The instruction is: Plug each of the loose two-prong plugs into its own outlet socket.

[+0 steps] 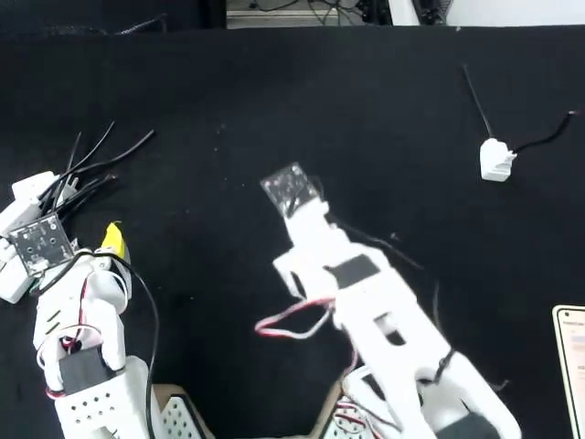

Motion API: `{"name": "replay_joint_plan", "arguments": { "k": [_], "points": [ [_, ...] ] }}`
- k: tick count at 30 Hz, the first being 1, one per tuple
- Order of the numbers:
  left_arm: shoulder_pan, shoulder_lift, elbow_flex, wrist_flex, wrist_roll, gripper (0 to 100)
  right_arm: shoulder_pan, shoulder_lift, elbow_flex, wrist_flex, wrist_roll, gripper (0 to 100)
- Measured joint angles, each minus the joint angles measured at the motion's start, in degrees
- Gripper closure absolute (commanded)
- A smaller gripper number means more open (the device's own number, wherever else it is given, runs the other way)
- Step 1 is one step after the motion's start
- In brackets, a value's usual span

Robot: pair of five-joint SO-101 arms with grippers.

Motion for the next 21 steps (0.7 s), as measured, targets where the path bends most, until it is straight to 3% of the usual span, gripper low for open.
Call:
{"name": "replay_joint_plan", "arguments": {
  "k": [4,10,16,21],
  "points": [
    [-0.1,0.4,-2.0,0.7,-4.7,79,-0.9,-1.7,2.7,-4.1,0.0,90.2],
    [-0.1,7.6,-14.3,5.6,-7.9,79,-1.0,-2.2,4.9,-7.7,0.0,81.4],
    [-0.2,25.4,-28.0,9.1,-16.4,79,-1.0,-2.2,5.2,-8.1,0.0,77.9],
    [-8.8,42.5,-33.6,9.1,-25.0,79,-1.0,-2.2,5.2,-8.1,0.0,77.9]
  ]
}}
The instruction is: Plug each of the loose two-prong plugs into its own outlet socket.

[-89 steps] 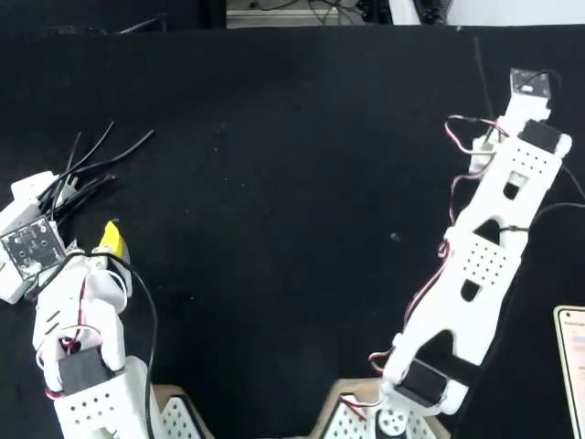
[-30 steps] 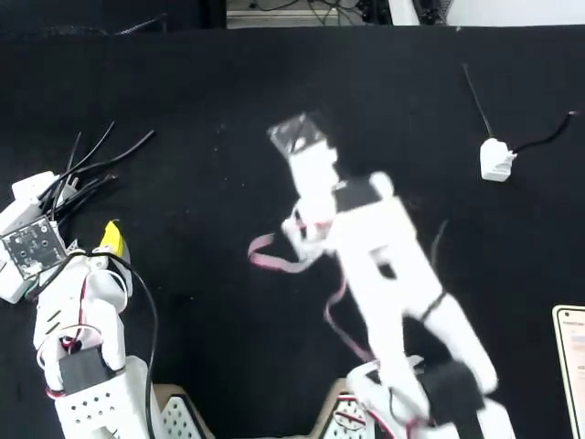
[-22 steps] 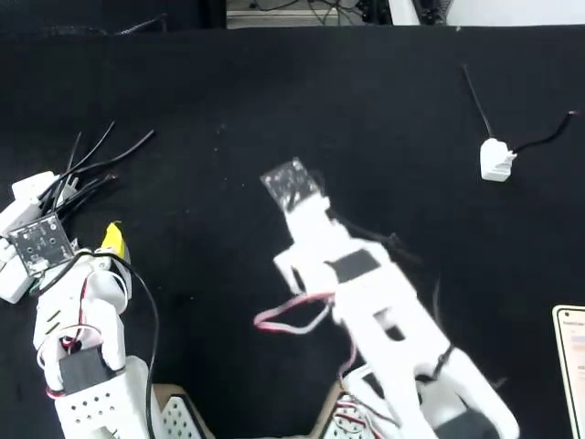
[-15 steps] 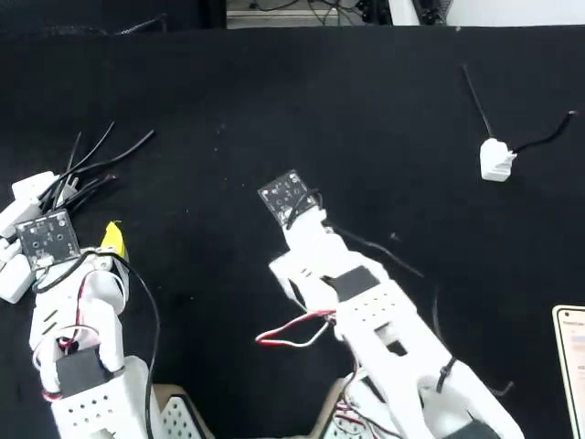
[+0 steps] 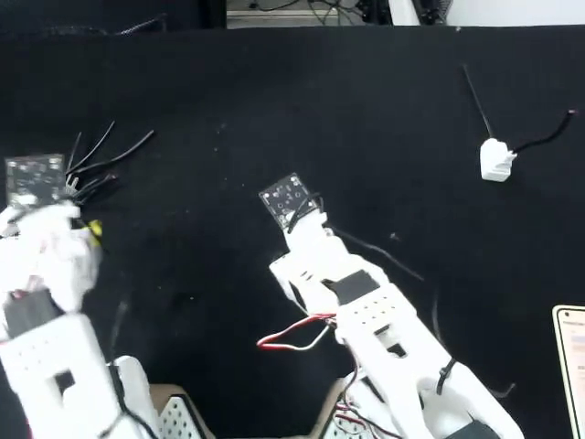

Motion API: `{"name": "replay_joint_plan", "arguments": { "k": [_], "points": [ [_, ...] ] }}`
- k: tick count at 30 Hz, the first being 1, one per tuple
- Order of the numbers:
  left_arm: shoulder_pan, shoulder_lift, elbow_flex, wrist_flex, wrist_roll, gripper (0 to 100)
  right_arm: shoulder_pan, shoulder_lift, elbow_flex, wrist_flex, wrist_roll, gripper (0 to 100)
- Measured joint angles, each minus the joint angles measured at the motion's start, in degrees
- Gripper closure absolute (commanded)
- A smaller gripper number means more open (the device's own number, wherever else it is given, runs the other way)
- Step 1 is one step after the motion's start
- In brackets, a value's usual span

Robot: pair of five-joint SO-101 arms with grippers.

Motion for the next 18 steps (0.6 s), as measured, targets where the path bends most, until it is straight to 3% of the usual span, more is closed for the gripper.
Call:
{"name": "replay_joint_plan", "arguments": {
  "k": [7,13,18],
  "points": [
    [-13.4,21.2,-8.7,0.0,-15.1,79,0.0,0.0,0.0,0.0,0.0,77.9],
    [-17.9,38.5,-18.6,-0.1,-28.6,79,0.0,0.0,0.0,0.0,0.0,77.9],
    [-18.7,52.7,-28.1,-0.1,-34.2,79,0.0,0.0,0.5,-0.2,0.0,77.9]
  ]
}}
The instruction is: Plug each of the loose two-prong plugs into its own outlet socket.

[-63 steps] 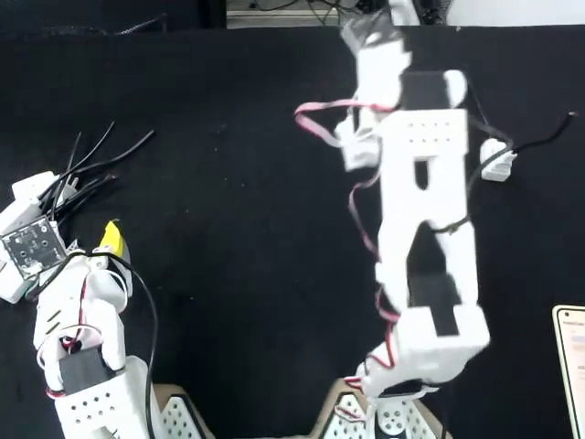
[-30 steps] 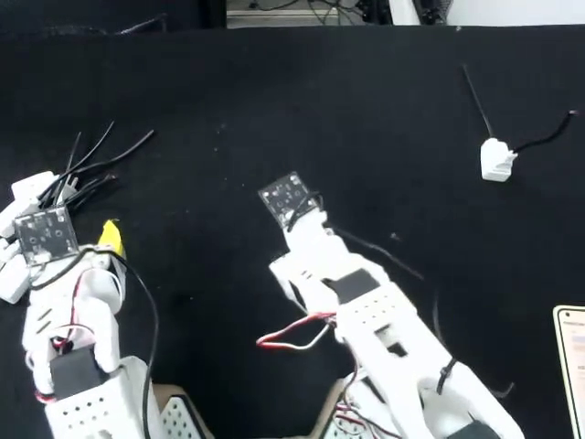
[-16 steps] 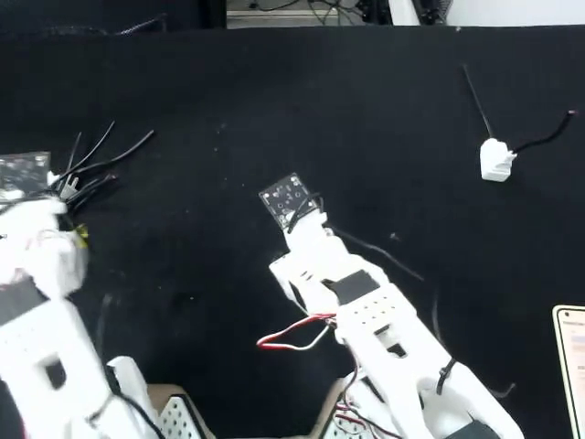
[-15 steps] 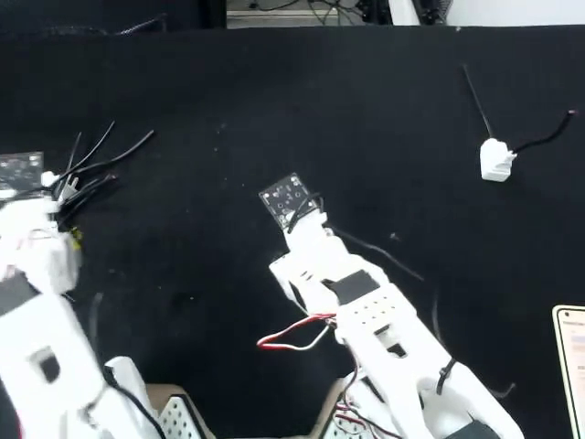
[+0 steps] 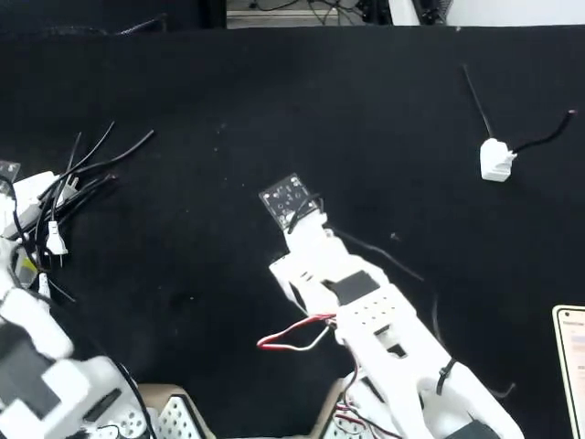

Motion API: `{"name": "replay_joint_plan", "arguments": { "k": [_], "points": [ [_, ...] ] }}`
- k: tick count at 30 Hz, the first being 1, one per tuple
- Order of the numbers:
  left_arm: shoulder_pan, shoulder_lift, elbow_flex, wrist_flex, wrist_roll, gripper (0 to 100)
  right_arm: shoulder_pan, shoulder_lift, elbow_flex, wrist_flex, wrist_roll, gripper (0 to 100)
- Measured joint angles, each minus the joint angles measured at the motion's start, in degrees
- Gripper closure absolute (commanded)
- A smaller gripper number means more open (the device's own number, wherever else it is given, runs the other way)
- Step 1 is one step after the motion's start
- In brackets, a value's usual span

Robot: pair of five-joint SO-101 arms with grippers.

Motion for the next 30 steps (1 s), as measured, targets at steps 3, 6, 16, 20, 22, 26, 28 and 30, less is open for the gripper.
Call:
{"name": "replay_joint_plan", "arguments": {
  "k": [3,6,16,20,22,26,28,30],
  "points": [
    [-0.1,7.0,-4.8,0.0,-3.3,79,0.0,0.0,0.0,0.0,0.0,77.9],
    [0.0,13.2,-9.4,0.0,-4.1,79,0.0,0.0,0.0,0.0,-0.1,77.9],
    [0.0,24.1,-19.2,5.3,-4.7,80,-0.1,0.0,0.0,0.0,-0.1,77.9],
    [-0.1,24.6,-21.4,10.7,-4.7,80,-0.1,0.0,0.0,0.0,-0.1,77.9],
    [-0.1,24.7,-22.2,13.5,-4.7,80,-0.1,0.0,0.0,0.0,-0.1,77.9],
    [-0.3,25.2,-22.6,14.9,-4.7,79,-0.1,0.0,0.0,0.0,-0.1,77.9],
    [-0.4,25.2,-22.6,15.0,-4.7,79,-0.1,0.0,0.0,0.0,-0.1,77.9],
    [-0.4,25.2,-22.6,15.0,-4.7,79,-0.1,0.0,0.0,0.0,-0.1,77.9]
  ]
}}
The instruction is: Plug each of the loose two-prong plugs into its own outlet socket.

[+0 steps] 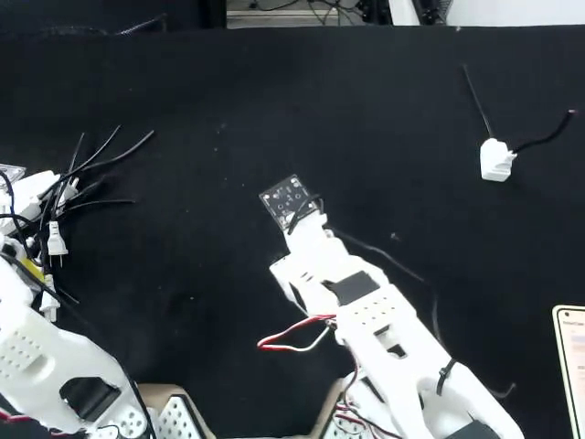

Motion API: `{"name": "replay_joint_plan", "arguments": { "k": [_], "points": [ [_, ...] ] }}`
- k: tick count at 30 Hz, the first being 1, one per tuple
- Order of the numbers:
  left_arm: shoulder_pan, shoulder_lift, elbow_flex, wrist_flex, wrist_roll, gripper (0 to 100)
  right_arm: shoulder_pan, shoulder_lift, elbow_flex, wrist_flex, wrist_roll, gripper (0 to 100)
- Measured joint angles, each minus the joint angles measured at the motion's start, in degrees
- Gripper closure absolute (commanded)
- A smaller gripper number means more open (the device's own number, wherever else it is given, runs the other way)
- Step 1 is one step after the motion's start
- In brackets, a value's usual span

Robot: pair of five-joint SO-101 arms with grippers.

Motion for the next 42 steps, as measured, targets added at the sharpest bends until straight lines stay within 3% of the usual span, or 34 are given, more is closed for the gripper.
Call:
{"name": "replay_joint_plan", "arguments": {
  "k": [25,27,29,30,37,42],
  "points": [
    [-1.4,0.0,6.2,-2.1,-4.5,80,0.0,0.0,0.0,0.0,0.0,77.9],
    [-1.5,0.0,6.4,-2.3,-4.5,84,0.0,0.0,0.0,0.0,0.0,77.9],
    [-1.5,0.0,6.4,-1.8,-4.5,94,0.0,0.0,0.0,0.0,0.0,77.9],
    [-1.5,-0.3,6.4,-0.2,-4.5,98,0.0,0.0,0.0,0.0,0.0,77.9],
    [-0.6,-8.0,3.6,16.1,-4.5,97,0.0,0.0,0.0,0.0,0.0,77.9],
    [1.8,-19.3,-0.3,23.1,-2.1,97,0.0,0.0,0.0,0.0,0.0,77.9]
  ]
}}
